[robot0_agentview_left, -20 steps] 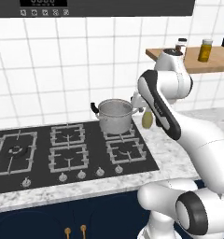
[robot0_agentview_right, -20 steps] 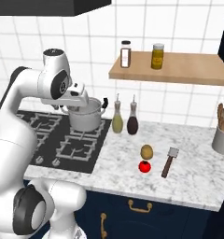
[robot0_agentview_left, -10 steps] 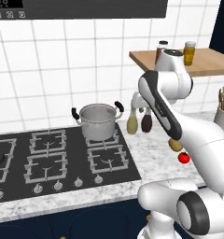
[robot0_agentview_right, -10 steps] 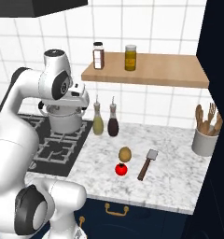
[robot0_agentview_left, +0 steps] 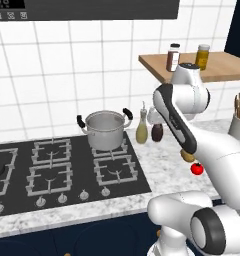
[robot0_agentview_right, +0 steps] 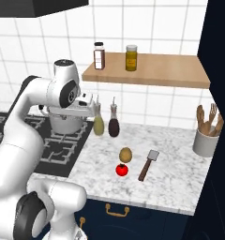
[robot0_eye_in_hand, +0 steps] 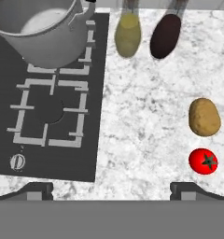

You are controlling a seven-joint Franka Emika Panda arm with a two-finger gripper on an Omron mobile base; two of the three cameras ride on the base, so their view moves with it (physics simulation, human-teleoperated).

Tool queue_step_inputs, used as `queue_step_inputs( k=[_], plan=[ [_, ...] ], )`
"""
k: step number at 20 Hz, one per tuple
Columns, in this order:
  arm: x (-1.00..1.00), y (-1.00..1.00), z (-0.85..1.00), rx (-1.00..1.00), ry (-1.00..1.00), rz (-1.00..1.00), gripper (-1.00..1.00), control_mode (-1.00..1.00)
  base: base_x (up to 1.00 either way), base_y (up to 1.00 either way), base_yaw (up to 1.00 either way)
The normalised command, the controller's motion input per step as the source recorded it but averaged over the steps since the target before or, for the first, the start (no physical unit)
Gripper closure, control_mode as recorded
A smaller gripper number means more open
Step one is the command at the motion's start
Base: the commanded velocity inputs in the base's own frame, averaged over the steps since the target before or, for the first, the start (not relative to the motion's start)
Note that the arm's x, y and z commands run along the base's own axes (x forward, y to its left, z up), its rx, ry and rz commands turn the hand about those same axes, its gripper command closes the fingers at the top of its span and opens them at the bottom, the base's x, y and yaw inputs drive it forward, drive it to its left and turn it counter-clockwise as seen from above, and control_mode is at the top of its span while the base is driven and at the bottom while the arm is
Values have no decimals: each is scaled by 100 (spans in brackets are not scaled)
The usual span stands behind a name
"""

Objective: Put the tomato and potato in the pot. Retrieve the spatula and lightly stir the vegetables in the pot.

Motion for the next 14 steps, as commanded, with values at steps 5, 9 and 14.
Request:
queue_step_inputs(
  k=[5, 9, 14],
  plan=[
    [-2, -66, -74, -5, 0, -1, -100, -100, 0, 0, 0],
    [27, -69, -50, -8, 0, -1, -100, -100, 0, 0, 0],
    [41, -72, -29, -7, 5, -1, -100, -100, 0, 0, 0]
  ],
)
